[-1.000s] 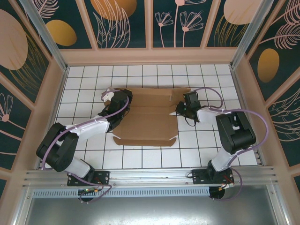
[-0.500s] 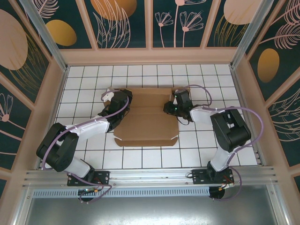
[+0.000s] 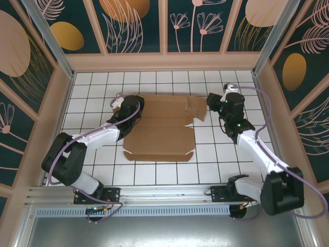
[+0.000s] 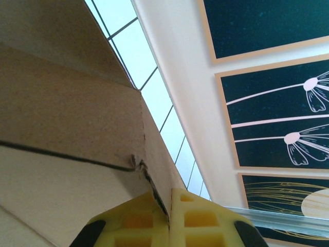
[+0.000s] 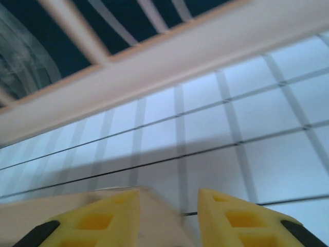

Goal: Fold the paper box

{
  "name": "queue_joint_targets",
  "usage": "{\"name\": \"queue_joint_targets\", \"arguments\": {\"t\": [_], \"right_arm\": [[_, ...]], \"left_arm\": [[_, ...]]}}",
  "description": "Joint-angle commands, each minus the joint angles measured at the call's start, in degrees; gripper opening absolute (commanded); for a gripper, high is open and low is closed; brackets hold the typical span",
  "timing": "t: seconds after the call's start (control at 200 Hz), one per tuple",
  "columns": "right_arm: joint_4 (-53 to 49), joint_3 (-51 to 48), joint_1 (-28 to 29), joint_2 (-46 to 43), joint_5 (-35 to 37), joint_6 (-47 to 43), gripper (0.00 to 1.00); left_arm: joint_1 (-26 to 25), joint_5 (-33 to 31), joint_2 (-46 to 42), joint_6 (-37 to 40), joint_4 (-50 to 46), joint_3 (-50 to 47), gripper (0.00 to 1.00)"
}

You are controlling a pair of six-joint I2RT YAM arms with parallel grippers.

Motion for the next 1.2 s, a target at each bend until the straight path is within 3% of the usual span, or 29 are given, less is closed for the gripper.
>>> {"name": "queue_joint_targets", "arguments": {"t": [0.0,0.205,0.34,0.445,0.721,1.006,1.196], "right_arm": [[-3.38,2.74,-5.49,7.2,2.05,-0.18,0.35],[-0.24,3.67,-5.74,18.22,-8.74,-3.04,0.32],[3.95,3.08,-4.42,20.98,-19.86,-5.46,0.34],[4.68,2.49,-2.42,20.68,-23.83,-7.67,0.36],[4.13,-0.58,4.78,15.9,-23.76,-10.91,0.36],[8.01,-3.13,7.79,13.26,-23.97,-12.79,0.37],[6.88,-3.95,14.38,10.86,-12.09,-19.62,0.39]], "left_arm": [[0.83,1.18,1.82,0.48,-7.32,2.01,0.0],[0.96,3.47,2.33,0.56,-4.68,1.87,0.0],[0.92,4.24,1.39,1.1,-1.44,0.2,0.0],[1.07,5.38,0.11,2.31,3.51,-2.47,0.0],[1.78,7.02,-1.96,2.58,9.44,-6.79,0.0],[2.48,10.16,-2.1,3.37,11.27,-7.39,0.0],[2.51,9.9,-3.34,3.89,11.49,-9.68,0.0]]}}
